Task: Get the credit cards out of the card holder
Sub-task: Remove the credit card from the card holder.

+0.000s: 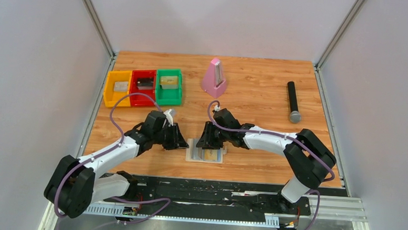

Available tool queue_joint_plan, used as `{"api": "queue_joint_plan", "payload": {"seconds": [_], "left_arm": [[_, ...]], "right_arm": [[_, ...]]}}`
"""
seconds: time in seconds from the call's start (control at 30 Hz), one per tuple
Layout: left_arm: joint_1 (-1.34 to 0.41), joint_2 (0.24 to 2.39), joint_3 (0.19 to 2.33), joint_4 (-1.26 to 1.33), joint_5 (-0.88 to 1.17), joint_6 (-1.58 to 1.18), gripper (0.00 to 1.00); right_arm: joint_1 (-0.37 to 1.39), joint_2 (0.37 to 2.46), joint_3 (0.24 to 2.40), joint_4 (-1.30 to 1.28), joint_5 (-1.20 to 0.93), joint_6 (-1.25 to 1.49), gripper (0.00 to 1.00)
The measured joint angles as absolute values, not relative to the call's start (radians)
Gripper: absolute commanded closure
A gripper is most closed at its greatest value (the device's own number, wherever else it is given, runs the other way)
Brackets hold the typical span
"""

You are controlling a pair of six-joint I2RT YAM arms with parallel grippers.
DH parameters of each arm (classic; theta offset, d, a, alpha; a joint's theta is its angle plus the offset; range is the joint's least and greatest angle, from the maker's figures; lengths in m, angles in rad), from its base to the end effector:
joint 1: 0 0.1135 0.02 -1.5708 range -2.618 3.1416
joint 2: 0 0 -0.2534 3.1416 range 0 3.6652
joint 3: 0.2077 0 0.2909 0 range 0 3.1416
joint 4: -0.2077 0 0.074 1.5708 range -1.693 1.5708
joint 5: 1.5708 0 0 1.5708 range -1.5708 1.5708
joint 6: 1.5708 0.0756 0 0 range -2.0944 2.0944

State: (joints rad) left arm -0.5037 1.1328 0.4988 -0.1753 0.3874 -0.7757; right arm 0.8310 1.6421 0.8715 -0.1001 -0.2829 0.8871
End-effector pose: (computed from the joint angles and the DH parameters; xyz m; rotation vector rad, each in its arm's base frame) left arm 0.2286 -0.1586 0.1185 -0.1483 2.5697 -1.0170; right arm 0.2396 0.2938 0.0989 -0.0649 2.7181 1.0032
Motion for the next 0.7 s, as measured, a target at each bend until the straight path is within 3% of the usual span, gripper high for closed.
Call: {"api": "queue_joint_plan", "payload": {"seconds": [0.2, 0.5, 0.7], "left_arm": [[-0.504, 1.110, 0.503, -0.178, 0.392, -0.775, 0.70], [-0.504, 1.091, 0.509, -0.181, 0.418, -0.776, 0.70], [-0.504, 1.122, 0.509, -0.117, 0.475, -0.776, 0.83]], "right_arm": [[0.831, 1.640, 0.871, -0.099, -0.300, 0.873, 0.58], [0.831, 1.586, 0.870, -0.099, -0.326, 0.869, 0.59], [0.830, 1.568, 0.870, -0.101, -0.318, 0.868, 0.63]]}}
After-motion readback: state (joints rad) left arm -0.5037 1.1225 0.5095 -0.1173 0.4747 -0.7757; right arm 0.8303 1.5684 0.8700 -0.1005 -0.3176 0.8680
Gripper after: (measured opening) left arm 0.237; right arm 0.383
